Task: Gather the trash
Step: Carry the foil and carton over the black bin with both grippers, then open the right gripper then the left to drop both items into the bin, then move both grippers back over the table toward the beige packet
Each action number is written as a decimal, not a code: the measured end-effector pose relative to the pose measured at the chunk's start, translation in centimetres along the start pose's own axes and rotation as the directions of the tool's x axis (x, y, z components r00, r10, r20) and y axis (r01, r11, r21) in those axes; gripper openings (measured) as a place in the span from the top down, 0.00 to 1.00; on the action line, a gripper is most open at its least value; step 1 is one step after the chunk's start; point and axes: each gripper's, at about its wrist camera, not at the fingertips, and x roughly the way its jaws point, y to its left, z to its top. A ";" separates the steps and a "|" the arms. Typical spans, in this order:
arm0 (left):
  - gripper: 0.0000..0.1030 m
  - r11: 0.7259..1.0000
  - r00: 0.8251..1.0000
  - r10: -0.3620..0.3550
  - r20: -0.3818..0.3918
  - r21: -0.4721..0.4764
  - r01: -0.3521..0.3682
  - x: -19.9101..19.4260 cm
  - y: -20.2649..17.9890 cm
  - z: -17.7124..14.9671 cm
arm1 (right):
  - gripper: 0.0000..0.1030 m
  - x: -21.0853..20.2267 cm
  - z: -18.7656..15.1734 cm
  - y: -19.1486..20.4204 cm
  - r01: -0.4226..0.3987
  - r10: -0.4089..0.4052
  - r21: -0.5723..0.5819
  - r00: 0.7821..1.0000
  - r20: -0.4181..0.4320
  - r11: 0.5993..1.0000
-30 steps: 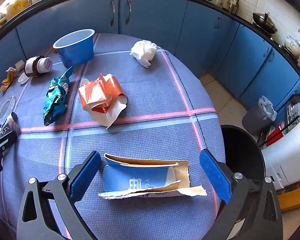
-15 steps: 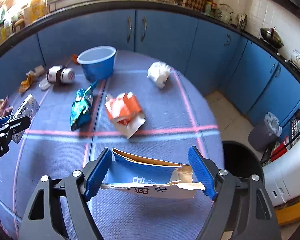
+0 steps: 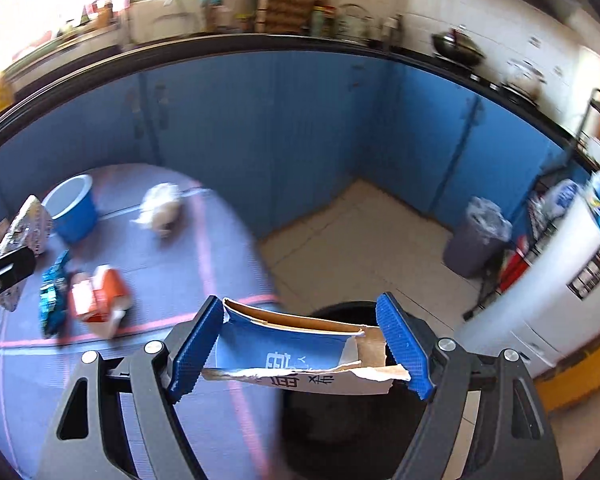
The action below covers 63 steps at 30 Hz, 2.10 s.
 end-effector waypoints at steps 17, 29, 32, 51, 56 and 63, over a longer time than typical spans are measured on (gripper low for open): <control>0.71 0.990 0.995 -0.099 -0.014 0.096 0.100 0.8 -7.9 2.3 | 0.22 1.2 -0.7 -6.6 0.113 -0.110 0.087 0.993 -0.037 0.990; 0.71 0.979 0.992 -0.128 -0.015 0.157 0.129 1.2 -12.3 3.3 | 0.11 0.4 -1.2 -9.5 0.190 -0.191 0.102 0.982 -0.008 0.976; 0.71 0.975 0.990 -0.139 -0.020 0.175 0.141 1.4 -13.6 3.5 | 0.11 0.6 -1.3 -10.7 0.206 -0.205 0.125 0.979 -0.020 0.971; 0.19 0.987 0.996 -0.089 0.028 0.139 0.084 1.8 -15.1 4.4 | 0.11 0.3 -2.1 -12.9 0.174 -0.171 0.170 0.985 -0.032 0.970; 0.19 0.994 0.999 -0.038 0.035 0.101 0.034 1.2 -12.4 3.8 | 0.11 0.0 -1.6 -10.2 0.128 -0.127 0.125 0.992 -0.009 0.984; 0.19 0.999 0.998 0.027 0.063 0.022 -0.029 -0.3 -7.3 3.6 | 0.11 -0.5 -0.5 -6.0 0.069 -0.070 0.061 0.997 0.018 0.996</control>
